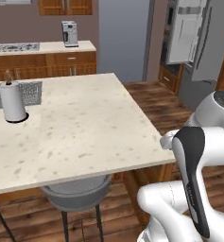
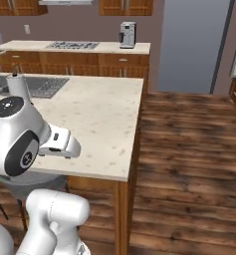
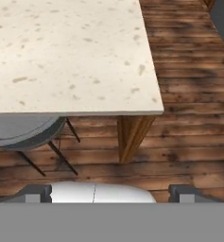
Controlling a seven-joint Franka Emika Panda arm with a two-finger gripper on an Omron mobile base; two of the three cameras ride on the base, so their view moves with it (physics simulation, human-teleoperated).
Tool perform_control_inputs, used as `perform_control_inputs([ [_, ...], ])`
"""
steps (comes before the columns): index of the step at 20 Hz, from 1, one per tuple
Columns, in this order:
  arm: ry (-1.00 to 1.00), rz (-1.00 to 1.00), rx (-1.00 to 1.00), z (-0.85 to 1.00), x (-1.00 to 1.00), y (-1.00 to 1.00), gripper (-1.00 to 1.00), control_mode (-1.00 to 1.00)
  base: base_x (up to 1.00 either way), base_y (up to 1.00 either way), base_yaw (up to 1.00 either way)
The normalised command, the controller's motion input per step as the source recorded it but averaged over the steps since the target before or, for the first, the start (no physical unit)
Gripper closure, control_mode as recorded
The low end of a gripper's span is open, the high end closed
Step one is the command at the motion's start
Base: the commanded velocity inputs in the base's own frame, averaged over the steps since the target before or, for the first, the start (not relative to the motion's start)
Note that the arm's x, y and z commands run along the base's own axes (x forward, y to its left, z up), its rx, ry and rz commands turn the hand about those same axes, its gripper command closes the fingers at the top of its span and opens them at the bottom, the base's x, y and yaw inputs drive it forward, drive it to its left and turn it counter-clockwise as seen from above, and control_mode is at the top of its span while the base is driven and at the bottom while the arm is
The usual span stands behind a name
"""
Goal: Pick up the banana and kiwi from the fridge and place one fruit on each plate on the dining counter.
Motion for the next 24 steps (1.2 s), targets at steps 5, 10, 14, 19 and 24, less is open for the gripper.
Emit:
perform_control_inputs([
  [5,0.00,0.00,0.00,0.00,0.00,0.00,-1.00,1.00,0.48,-1.00,0.00],
  [10,0.00,0.00,0.00,0.00,0.00,0.00,-1.00,1.00,0.54,-1.00,0.00],
  [14,0.00,0.00,0.00,0.00,0.00,0.00,-1.00,1.00,0.76,-0.97,0.06],
  [19,0.00,0.00,0.00,0.00,0.00,0.00,-1.00,1.00,1.00,-0.55,0.00],
  [24,0.00,0.00,0.00,0.00,0.00,0.00,-1.00,1.00,0.91,-0.08,-0.13],
])
